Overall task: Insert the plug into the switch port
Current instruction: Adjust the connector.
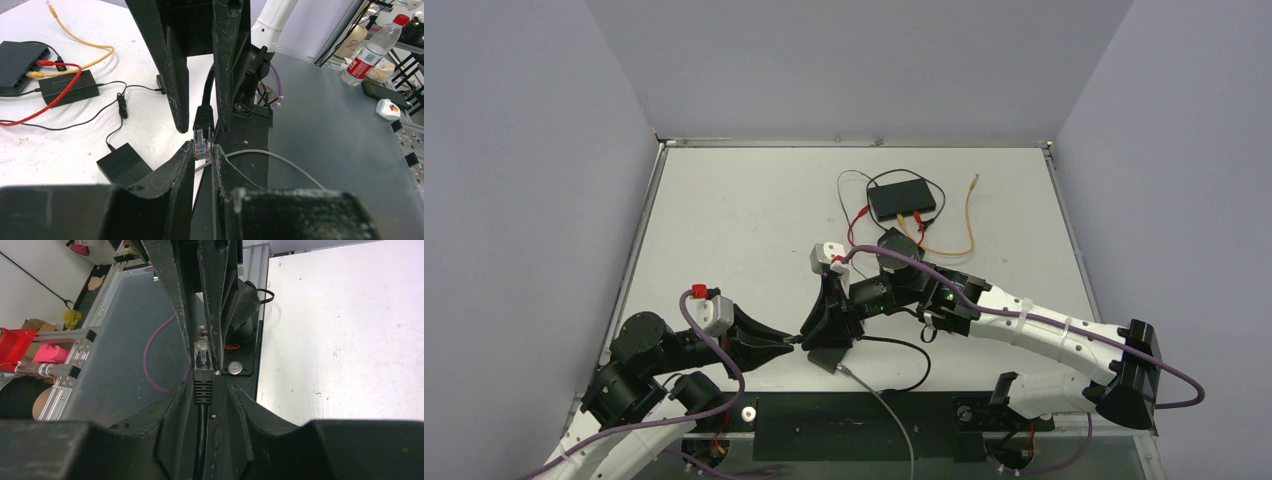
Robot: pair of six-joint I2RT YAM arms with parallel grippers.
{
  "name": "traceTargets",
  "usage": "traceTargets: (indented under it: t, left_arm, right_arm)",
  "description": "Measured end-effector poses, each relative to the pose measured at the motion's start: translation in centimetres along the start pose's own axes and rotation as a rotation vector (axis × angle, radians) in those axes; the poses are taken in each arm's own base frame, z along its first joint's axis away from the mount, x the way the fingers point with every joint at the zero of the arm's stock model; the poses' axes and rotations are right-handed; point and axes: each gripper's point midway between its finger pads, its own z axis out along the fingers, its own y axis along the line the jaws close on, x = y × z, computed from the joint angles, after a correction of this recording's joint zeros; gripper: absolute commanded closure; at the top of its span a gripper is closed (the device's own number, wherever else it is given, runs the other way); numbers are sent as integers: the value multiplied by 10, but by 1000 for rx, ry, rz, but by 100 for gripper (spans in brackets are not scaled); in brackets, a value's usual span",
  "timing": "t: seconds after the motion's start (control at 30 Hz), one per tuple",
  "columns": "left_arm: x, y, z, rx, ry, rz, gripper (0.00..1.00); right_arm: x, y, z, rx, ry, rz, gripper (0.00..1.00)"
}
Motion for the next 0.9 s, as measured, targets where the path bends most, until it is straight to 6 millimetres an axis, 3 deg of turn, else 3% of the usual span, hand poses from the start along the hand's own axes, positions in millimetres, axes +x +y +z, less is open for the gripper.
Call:
traceTargets:
  t: [0.33,0.4,0.5,0.67,0.7,0.77,0.9]
  left_arm:
    - [0,0,0,0,0,0,100]
    - [0,0,0,2,1,0,100]
    - [0,1,0,-4,0,0,100]
    - [0,2,0,-11,-1,0,100]
    - [0,2,0,-12,-2,0,97]
    - [0,3,0,-18,-3,-1,80]
    - [-1,5,0,-32,-7,-3,58]
  right_arm:
    - [-2,-1,0,4,-9,-6,75]
    - [-3,-1,0,5,-11,-6,81]
    - [-3,-1,0,3,-11,-5,100]
    - [-3,-1,0,5,-10,0,100]
    - [-3,-1,0,5,-11,0,100]
    - [-3,-1,0,10,-12,-2,100]
    - [-6,-4,-2,42,-24,-15,100]
